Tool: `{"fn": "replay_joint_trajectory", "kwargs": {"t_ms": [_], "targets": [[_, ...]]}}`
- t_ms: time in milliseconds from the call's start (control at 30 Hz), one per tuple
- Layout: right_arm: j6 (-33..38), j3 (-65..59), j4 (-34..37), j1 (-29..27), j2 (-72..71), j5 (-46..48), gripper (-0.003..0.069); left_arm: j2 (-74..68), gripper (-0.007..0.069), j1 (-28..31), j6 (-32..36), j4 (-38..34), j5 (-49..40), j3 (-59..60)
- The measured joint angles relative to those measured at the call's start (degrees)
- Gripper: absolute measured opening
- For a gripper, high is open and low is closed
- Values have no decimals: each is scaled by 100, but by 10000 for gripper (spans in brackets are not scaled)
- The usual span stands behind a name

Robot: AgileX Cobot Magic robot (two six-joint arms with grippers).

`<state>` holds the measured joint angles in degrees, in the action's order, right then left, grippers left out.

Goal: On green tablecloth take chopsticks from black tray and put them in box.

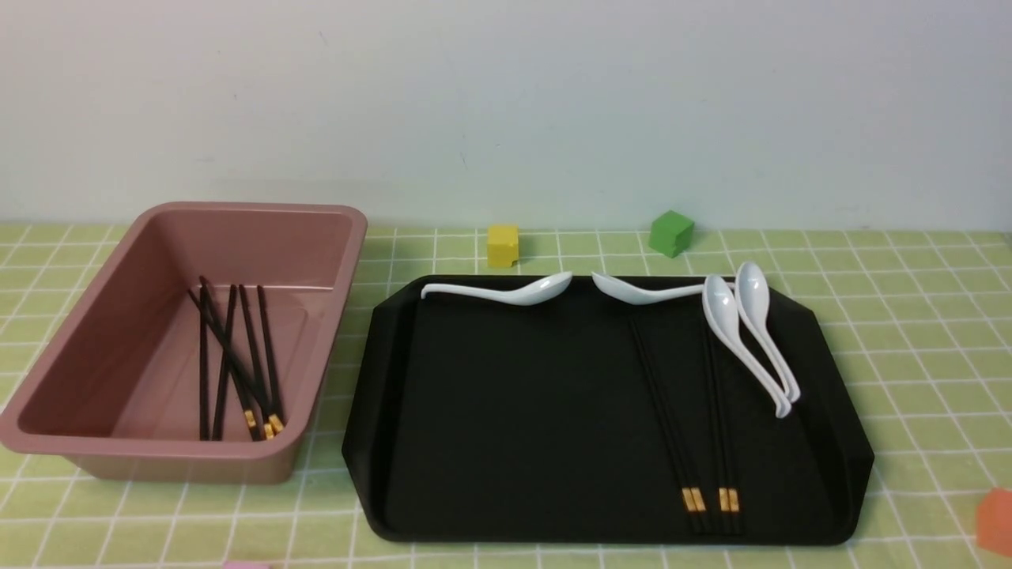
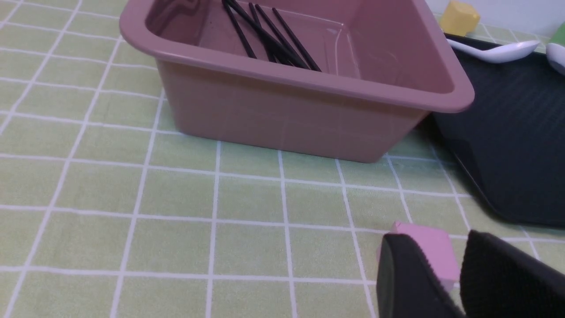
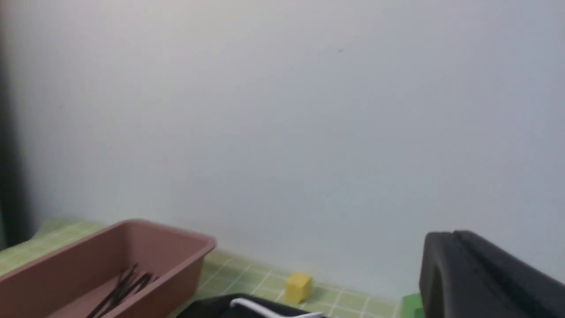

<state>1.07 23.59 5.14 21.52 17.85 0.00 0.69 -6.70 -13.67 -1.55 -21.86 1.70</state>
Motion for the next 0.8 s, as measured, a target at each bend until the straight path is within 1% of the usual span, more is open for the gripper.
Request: {"fn": "replay_joint_trajectory", "kwargs": {"t_ms": [167,233,267,300,433,567,700,800], "targets": [[0,-797,0,-738,-790,-55,22,0,218,0,0,0,0,0],[0,-1108,0,-952,-1012,0,23,0,218,0,0,0,0,0],[0,-1416,0,-1209,-1274,147,22,0,218,0,0,0,0,0],[0,-1602,0,-1344,-1405,251,24,0,218,0,0,0,0,0],[0,-2184,-6,-1708,-1772,642,29,0,218,0,0,0,0,0],[0,-2491,-77,-1810,-1834,1075,32,0,222,0,0,0,0,0],[-4,-2493,-230,-1810,-1838,1944,34,0,229,0,0,0,-6,0],[-4,-2473,-250,-1810,-1840,2060,38,0,233,0,0,0,-6,0]]}}
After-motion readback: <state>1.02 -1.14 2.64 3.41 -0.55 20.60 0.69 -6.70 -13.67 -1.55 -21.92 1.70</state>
